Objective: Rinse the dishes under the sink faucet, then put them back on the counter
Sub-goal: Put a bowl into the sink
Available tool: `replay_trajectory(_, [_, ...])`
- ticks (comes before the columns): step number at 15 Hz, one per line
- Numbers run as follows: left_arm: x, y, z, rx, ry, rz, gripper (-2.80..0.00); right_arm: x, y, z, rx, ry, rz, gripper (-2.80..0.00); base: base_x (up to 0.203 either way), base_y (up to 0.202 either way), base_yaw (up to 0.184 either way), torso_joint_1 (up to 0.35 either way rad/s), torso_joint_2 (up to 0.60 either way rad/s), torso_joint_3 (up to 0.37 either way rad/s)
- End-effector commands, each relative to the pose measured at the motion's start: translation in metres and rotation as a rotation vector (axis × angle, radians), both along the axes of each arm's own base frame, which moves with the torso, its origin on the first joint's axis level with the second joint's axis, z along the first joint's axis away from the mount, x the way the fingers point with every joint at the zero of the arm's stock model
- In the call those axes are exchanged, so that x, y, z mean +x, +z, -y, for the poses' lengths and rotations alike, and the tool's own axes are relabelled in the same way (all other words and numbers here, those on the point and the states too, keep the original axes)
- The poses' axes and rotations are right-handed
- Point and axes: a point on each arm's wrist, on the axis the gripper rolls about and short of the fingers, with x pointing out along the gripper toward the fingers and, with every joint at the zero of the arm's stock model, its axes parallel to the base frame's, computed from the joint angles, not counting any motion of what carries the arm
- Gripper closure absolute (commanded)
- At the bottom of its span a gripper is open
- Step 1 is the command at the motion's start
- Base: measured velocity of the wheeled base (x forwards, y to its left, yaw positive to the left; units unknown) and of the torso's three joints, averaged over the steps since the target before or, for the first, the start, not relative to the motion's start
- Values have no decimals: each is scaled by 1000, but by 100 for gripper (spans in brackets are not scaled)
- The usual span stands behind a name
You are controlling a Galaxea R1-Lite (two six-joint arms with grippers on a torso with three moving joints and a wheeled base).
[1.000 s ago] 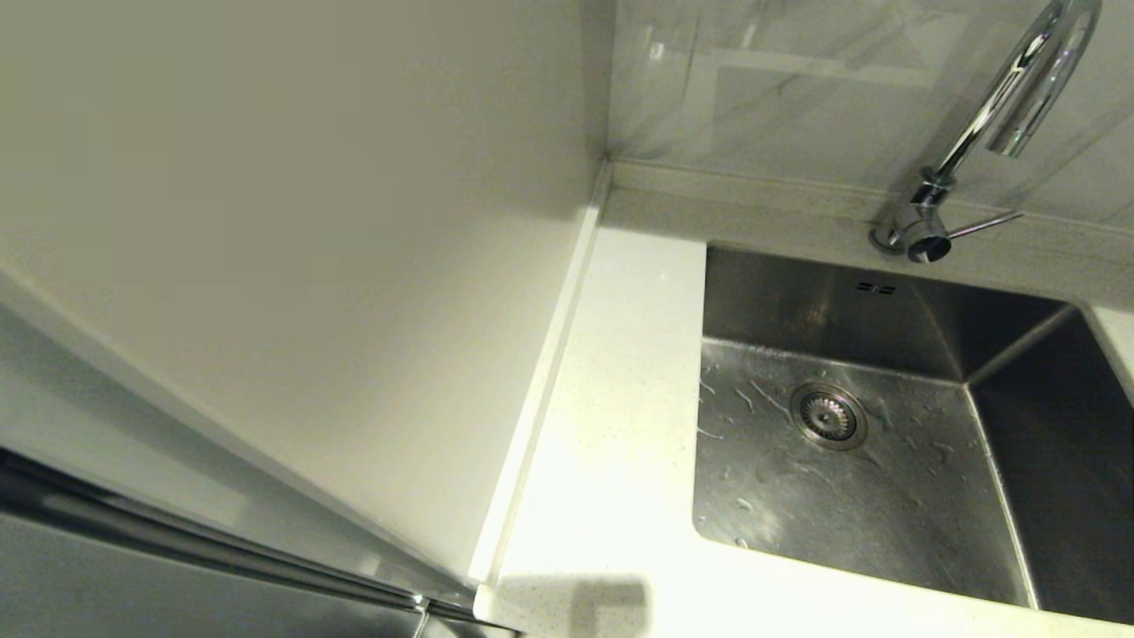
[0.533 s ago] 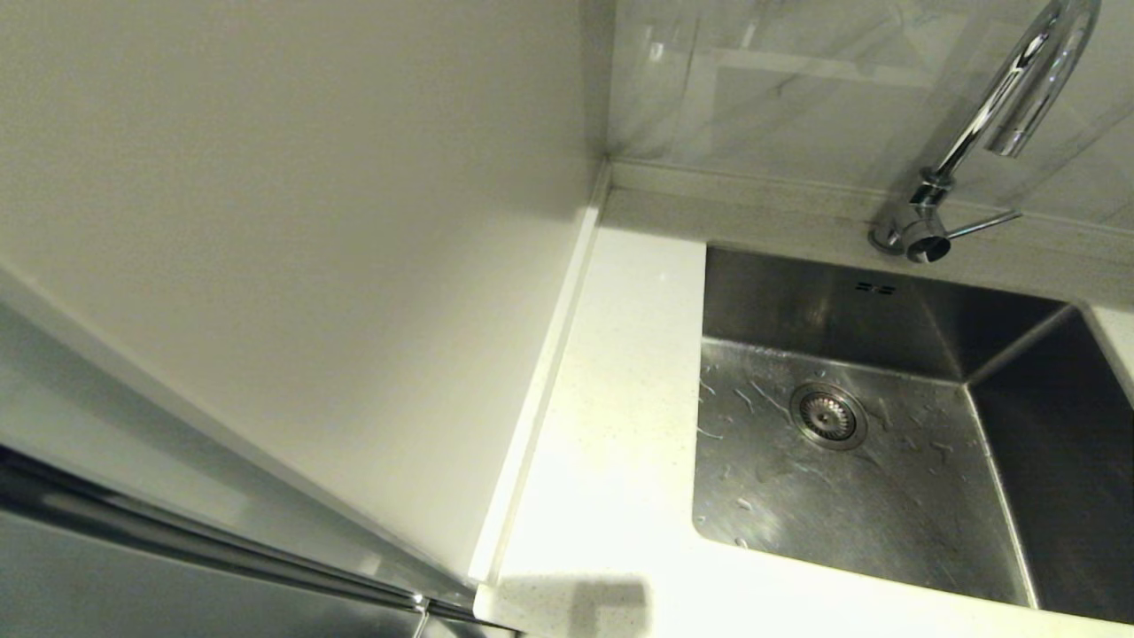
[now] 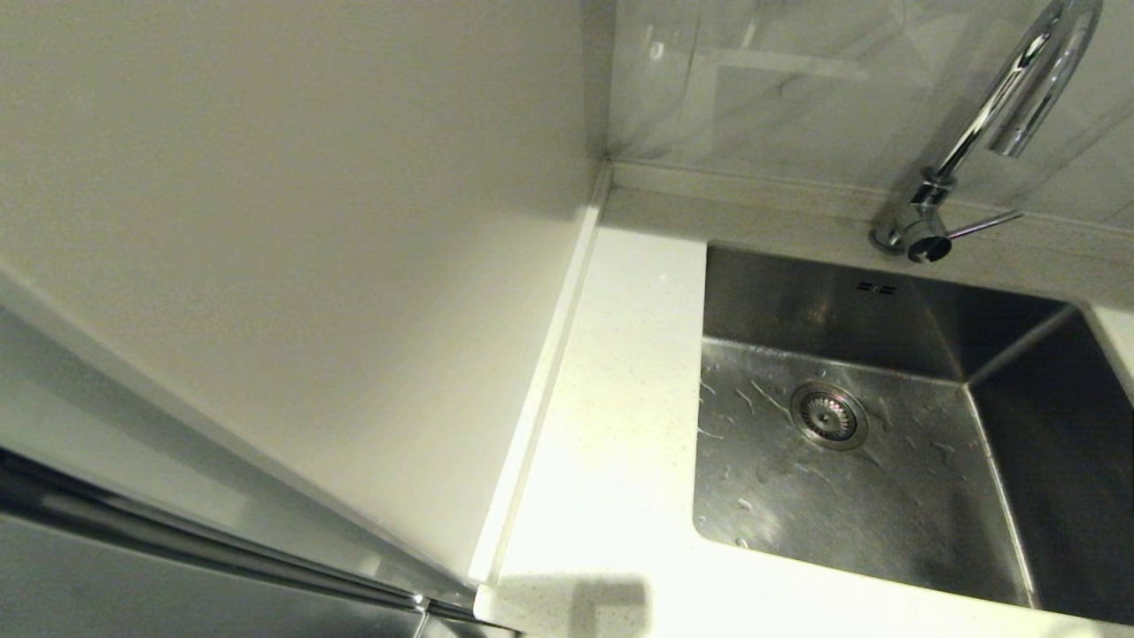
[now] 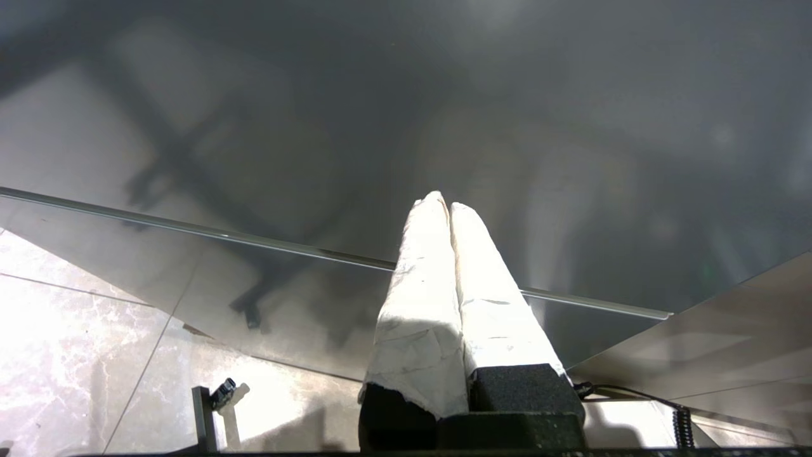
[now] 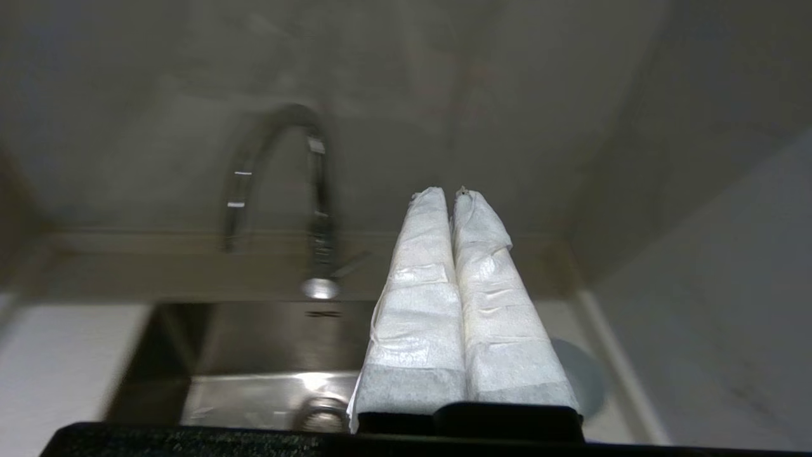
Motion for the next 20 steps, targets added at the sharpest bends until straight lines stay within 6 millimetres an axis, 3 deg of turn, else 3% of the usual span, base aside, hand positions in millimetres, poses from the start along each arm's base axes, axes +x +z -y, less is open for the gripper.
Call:
replay_trajectory(1, [0,-1,0,0,0,-3,0,54,15,3,21,-109,-139,0,0,0,0,0,0,0])
replay_trajectory(2, [0,-1,0,-1,0,-3,0,55,5,3,17,-129,-241,0,0,0,0,0,0,0])
replay_trajectory(5, [0,-1,0,0,0,-3,0,23,-28,3,4,-146,-518,0,0,0,0,0,0,0])
replay_trajectory(7, [0,-1,0,-1,0,-3,0,13,-39,3,3,-163,-613,0,0,0,0,0,0,0])
replay_trajectory(10, [0,-1,0,-1,0,-3,0,44,-34,4,-1,-193,-694,0,0,0,0,0,0,0])
replay_trajectory(13, [0,0,0,-1,0,-1,0,98,-23,13,49,-288,-765,0,0,0,0,0,0,0])
replay_trajectory(15, [0,-1,0,-1,0,-3,0,123,-21,38,121,-362,-794,0,0,0,0,0,0,0])
replay_trajectory(20, [0,0,0,-1,0,-1,0,146,-42,119,314,-314,-874,0,0,0,0,0,0,0])
